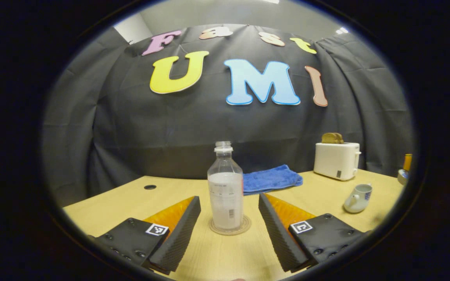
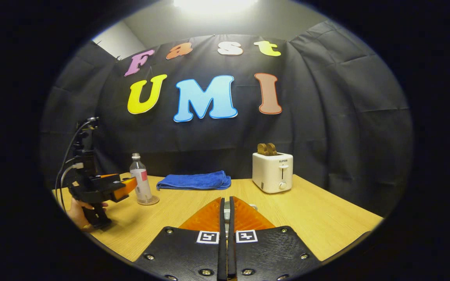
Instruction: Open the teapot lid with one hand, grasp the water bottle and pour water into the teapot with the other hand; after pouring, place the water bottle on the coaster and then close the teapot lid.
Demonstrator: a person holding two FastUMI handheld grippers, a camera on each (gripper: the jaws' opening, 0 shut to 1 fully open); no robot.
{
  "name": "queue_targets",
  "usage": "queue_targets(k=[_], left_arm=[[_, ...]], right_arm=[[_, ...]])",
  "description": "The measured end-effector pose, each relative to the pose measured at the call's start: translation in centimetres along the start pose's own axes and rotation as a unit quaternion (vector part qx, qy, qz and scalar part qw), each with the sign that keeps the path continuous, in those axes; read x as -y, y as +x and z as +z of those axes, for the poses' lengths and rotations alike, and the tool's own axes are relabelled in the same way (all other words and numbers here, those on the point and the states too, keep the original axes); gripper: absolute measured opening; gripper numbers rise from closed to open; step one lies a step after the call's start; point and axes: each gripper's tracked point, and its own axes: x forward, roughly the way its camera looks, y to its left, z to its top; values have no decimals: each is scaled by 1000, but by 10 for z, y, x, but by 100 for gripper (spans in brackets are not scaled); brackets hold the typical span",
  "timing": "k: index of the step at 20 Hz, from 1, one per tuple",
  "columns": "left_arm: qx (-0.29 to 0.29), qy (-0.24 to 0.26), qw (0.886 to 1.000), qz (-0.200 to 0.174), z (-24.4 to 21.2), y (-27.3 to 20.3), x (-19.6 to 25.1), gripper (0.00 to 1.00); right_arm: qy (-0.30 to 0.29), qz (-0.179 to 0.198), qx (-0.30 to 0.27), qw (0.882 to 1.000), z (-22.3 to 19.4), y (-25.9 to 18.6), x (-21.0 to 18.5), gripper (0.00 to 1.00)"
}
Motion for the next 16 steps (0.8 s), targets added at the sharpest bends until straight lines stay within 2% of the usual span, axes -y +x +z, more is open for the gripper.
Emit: queue_targets(k=[3,7,12,16], left_arm=[[3,-9,1000,-14,7,-32,11,100],[25,5,999,-25,24,-65,23,100],[23,-13,999,-35,20,-77,26,100],[14,-37,999,-28,10,-70,15,100]], right_arm=[[5,-6,14,1000,4,33,3,1],[-4,-15,2,1000,-15,84,2,1],[-15,-26,-17,999,-38,115,6,1],[-26,-30,-30,999,-50,126,7,1]])
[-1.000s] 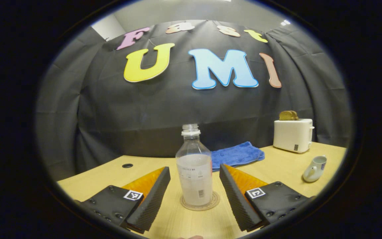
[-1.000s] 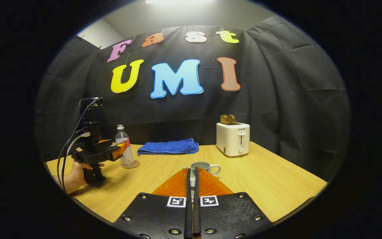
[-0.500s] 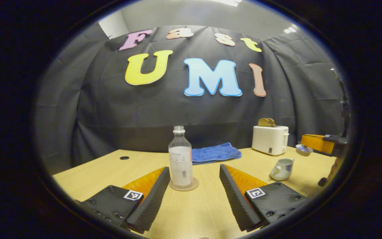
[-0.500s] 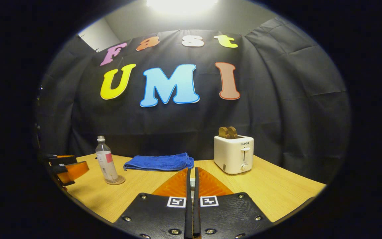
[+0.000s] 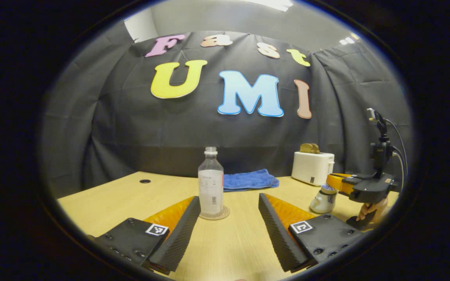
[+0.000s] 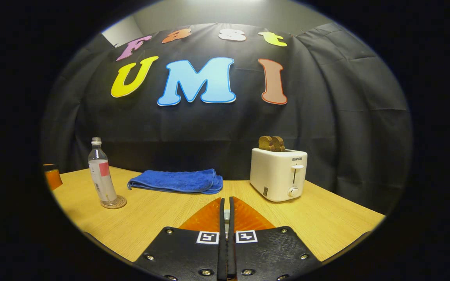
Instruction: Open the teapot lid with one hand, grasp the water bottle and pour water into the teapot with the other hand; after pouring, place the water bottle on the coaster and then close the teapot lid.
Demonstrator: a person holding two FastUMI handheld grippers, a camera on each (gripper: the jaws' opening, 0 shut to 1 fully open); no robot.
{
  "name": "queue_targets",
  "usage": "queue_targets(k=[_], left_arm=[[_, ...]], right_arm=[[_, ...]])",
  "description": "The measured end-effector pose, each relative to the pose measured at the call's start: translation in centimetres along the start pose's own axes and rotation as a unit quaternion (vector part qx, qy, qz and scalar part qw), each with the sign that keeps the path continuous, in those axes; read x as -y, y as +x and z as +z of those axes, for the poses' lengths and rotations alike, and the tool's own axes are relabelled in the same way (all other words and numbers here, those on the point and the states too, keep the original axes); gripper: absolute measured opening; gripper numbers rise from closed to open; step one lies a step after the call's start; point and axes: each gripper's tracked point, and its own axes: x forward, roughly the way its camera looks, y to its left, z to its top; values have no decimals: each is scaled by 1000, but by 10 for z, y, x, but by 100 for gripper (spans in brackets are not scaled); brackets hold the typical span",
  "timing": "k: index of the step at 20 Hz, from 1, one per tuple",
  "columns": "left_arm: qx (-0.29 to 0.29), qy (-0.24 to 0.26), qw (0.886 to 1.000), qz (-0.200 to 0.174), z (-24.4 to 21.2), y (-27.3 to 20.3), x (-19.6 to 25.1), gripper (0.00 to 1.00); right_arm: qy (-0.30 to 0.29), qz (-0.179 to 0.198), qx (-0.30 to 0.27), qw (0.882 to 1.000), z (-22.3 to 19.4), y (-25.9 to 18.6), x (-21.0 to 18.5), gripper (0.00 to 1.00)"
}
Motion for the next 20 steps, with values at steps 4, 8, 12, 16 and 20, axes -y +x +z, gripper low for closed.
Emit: queue_targets(k=[4,8,12,16,20], left_arm=[[-2,-15,1000,3,-2,2,-5,100],[-1,-3,1000,3,-2,1,-2,100],[-1,7,1000,0,0,-6,2,100],[5,3,1000,-9,5,-19,20,100],[4,12,1000,-12,-6,-37,43,100]], right_arm=[[9,1,-14,1000,-10,3,-1,1],[1,-5,-24,1000,-13,2,1,8],[-28,-16,35,999,36,-24,6,32],[20,2,30,999,42,-70,-8,75],[39,0,18,999,27,-112,-15,76]])
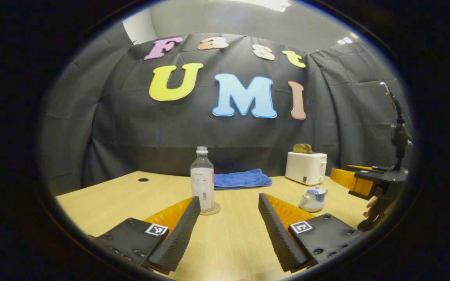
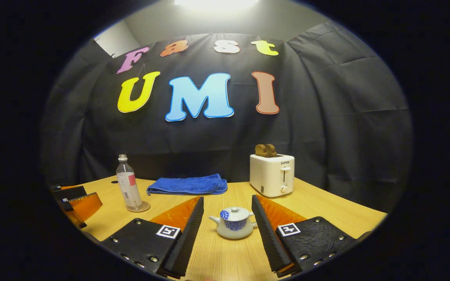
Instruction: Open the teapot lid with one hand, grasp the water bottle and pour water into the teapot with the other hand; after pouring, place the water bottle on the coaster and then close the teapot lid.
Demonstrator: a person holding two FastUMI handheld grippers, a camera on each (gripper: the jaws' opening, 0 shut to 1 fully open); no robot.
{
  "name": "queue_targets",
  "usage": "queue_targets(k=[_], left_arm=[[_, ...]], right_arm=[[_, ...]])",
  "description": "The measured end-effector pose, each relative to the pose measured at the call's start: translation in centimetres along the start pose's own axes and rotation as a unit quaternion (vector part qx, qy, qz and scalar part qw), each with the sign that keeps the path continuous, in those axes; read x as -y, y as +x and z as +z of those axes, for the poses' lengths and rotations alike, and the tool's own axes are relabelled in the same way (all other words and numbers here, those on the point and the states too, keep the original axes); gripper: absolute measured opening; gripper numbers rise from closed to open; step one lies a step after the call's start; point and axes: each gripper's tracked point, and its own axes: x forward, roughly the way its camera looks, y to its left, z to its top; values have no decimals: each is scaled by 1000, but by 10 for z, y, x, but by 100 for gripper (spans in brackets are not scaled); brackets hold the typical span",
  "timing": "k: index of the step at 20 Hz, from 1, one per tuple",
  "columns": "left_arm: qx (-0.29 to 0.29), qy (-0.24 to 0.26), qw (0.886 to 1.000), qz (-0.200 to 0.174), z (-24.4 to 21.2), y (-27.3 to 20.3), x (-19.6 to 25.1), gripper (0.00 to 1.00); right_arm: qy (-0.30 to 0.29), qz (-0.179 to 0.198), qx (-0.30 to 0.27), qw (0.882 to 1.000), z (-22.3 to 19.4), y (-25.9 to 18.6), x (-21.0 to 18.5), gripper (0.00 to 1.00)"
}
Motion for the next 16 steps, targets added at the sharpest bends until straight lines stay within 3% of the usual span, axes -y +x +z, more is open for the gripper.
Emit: queue_targets(k=[2,6,9,11,13,16], left_arm=[[-11,-4,1000,-12,-12,-8,19,100],[-11,-5,1000,-9,-20,-19,32,100],[-2,-7,1000,8,-20,-24,29,100],[6,-4,1000,21,-18,-30,27,100],[3,29,999,45,-21,-33,26,100],[0,32,998,49,-22,-36,28,100]], right_arm=[[15,3,-12,1000,-12,-18,-8,78],[-3,-10,-18,1000,-33,-38,-21,95],[-39,-10,-22,999,-41,-47,-28,95],[-23,1,-24,999,-42,-55,-35,95],[-18,11,-11,1000,-41,-57,-44,96],[-23,16,-14,1000,-43,-55,-45,94]])
